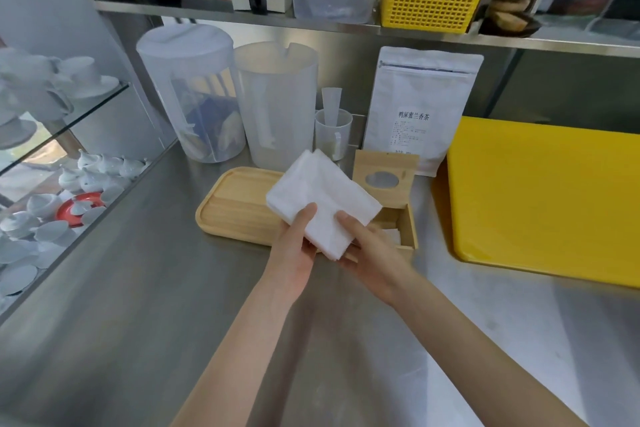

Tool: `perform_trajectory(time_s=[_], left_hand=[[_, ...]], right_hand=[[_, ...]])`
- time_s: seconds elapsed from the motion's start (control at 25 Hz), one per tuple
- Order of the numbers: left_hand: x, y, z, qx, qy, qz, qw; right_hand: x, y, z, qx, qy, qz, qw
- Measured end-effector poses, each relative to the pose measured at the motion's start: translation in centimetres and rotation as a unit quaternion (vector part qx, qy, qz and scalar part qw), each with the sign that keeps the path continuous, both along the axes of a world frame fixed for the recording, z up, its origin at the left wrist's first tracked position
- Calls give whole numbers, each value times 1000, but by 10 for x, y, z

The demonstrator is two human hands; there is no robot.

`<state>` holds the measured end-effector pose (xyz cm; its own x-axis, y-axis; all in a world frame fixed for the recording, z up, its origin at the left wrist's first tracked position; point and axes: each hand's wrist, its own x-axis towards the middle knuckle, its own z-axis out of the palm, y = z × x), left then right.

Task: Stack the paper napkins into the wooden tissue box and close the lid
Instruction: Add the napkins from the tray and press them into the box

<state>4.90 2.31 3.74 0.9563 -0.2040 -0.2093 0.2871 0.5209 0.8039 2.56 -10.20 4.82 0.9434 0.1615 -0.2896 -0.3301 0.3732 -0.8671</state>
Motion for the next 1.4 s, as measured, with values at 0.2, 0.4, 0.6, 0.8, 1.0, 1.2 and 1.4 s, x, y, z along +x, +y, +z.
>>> perform_trajectory(time_s=[0.2,0.4,0.6,0.8,1.0,1.2,1.4], left_hand=[[-4,2,5,73,-16,-38,996],[-2,11,16,162,-12,-155,974],[-2,0,21,253,-3,-186,949],[-1,-10,26,258,7,-154,954],[-8,-19,28,293,-40,-164,941],[-8,-17,24,291,-43,-178,939],[-3,-15,16,244,21,-167,955]], right_hand=[[-10,-15,2,7,1,-49,999],[-16,-35,3,-67,-10,-61,996],[-24,-40,5,-149,-30,-80,985],[-30,-45,8,-183,-49,-77,979],[-29,-43,10,-224,-59,-52,971],[-30,-50,10,-211,-46,-25,976],[-25,-64,2,-200,0,-23,979]])
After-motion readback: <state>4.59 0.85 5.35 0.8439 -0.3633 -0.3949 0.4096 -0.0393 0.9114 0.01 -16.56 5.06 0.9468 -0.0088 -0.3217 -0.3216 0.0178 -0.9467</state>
